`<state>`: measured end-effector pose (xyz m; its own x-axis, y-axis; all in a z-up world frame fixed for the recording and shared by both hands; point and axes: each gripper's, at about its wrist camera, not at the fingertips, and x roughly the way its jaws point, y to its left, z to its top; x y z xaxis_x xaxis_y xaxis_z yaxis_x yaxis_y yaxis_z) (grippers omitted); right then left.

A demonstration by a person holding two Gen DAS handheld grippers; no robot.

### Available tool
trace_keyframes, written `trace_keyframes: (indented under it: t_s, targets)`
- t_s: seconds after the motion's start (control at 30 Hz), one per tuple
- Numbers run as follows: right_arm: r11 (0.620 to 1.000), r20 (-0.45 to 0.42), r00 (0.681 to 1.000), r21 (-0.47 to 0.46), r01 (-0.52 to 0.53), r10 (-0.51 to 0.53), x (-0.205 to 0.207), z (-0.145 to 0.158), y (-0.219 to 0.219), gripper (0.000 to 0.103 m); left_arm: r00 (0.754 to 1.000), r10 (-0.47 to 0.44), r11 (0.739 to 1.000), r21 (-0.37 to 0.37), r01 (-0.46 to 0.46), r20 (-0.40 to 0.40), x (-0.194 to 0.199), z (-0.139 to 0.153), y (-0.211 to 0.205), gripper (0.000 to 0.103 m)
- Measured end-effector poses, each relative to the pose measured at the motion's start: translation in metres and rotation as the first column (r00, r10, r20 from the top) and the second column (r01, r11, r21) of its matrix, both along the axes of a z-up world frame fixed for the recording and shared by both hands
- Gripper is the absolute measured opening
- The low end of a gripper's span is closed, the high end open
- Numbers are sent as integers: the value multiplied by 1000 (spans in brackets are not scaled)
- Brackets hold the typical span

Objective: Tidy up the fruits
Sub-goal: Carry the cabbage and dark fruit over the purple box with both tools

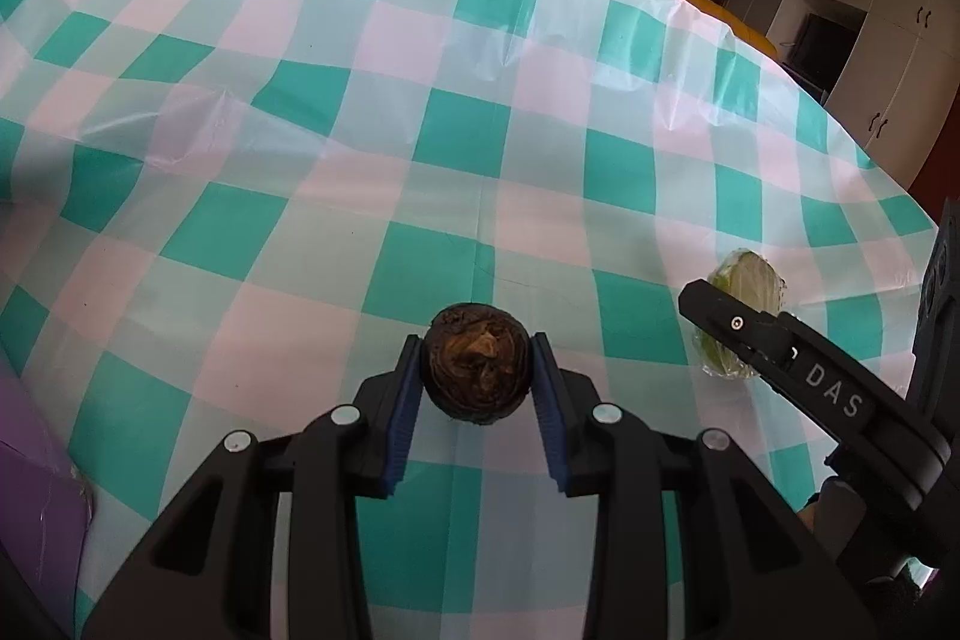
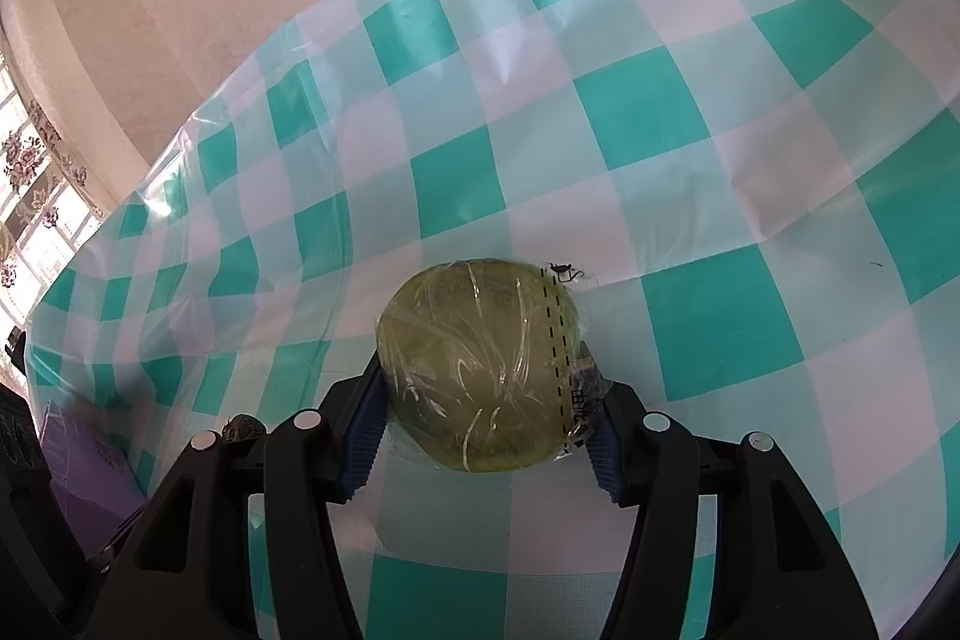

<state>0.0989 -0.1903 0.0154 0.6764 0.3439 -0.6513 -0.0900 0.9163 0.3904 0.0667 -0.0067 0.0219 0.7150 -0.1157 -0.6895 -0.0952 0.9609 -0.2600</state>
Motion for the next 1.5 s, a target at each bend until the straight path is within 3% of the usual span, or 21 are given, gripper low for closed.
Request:
trace_keyframes:
  t_s: [0.13,0.27,0.47,0.77,1.03,1.23,1.5]
  targets:
    - [1000,-6,1000,-3,6,-6,0,-1,0,56,1000,-3,1000,9,3,3,-7,-4,1,35]
    - [1000,-8,1000,-4,13,-13,0,-1,-1,56,1000,6,1000,-27,-7,-23,-7,-6,6,35]
    - [999,-34,999,-39,30,-32,-10,-2,2,56,1000,-14,1000,-3,14,-27,-28,-7,2,35]
    - [994,-13,999,-96,43,-44,-81,1,9,56,999,-27,1000,-11,26,-30,-78,-9,8,36]
    - [988,-53,998,-156,19,-27,-135,-2,18,56,999,-35,999,5,35,-28,-134,-11,17,36]
    - [975,-22,1000,-223,-15,11,-171,2,26,56,999,-51,998,24,51,-6,-166,-9,20,36]
    - [942,-43,997,-328,-72,61,-204,3,35,56,998,-58,996,69,58,7,-191,-7,20,36]
